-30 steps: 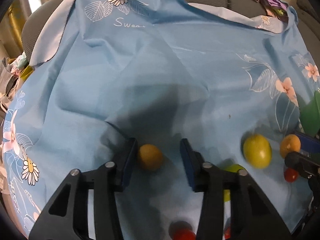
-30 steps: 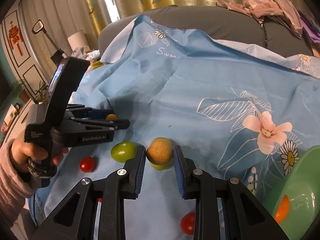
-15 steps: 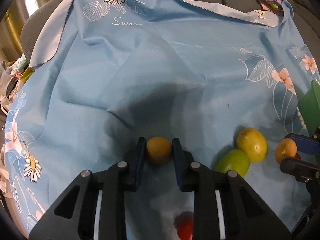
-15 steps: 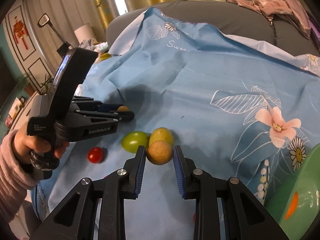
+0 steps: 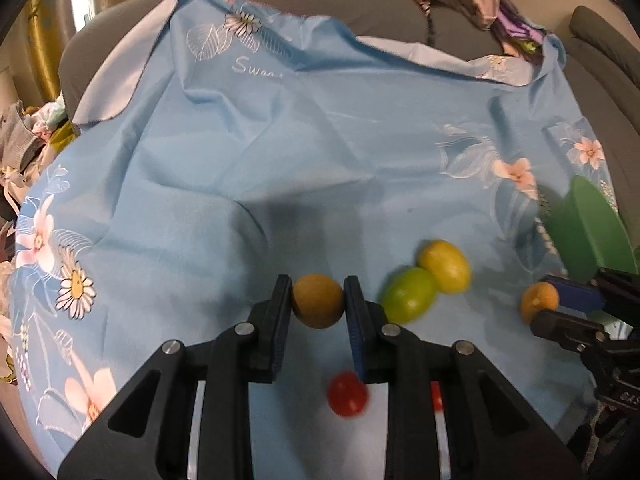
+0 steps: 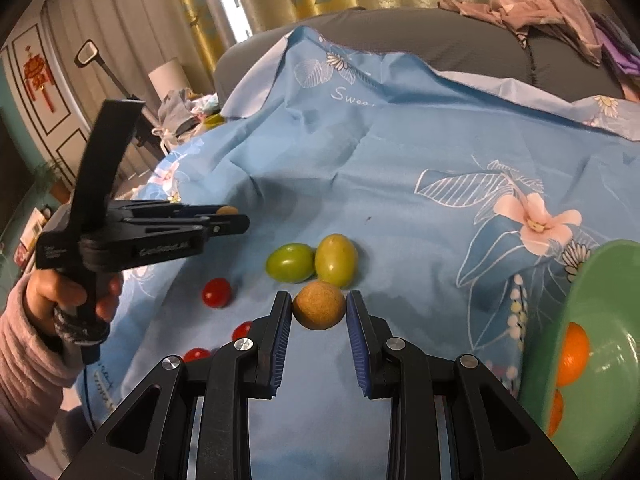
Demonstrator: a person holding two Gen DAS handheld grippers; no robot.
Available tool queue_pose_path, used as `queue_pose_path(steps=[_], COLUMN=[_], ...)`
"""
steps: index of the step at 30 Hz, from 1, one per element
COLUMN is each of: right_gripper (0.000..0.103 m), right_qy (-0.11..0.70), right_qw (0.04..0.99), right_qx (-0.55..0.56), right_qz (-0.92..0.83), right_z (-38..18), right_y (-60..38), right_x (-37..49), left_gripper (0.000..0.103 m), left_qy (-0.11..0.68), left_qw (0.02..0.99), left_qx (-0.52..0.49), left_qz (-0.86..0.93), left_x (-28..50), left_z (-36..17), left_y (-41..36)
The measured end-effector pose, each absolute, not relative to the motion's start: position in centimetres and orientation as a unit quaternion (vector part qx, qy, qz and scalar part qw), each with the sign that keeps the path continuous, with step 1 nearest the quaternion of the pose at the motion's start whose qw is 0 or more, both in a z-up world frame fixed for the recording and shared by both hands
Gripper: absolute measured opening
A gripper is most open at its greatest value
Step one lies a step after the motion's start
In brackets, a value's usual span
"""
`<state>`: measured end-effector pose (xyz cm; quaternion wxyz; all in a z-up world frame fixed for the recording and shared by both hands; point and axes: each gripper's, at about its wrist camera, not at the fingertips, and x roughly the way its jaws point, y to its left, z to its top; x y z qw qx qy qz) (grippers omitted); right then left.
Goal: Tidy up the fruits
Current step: 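Carry both small tan fruits into the green bowl and open both tools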
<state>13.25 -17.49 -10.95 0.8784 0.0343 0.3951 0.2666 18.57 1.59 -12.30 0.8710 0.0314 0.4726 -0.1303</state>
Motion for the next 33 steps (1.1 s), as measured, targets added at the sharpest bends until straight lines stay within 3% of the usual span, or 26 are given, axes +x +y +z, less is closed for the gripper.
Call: queue_pose_path(steps=[18,33], right_gripper=[0.03,0.03], right_qy=[0.361,0.325], right_qw=[0.9,0.919], right_qx=[0.056,0.078], right_qz=[0.238,0.207], right_z=[-7.1,-5.2], right_y=[-21.5,-25.5], right_x=[5.8,1.8], left_gripper=[0.026,0.026], left_qy=[0.422,0.385], left_qw=[0.891,0.9], left_qx=[0.035,0.066], left_qz=[-0.16,-0.194], left_x=[8.2,4.7], left_z=[-6.4,-3.2], left_y=[-1.7,-6.0])
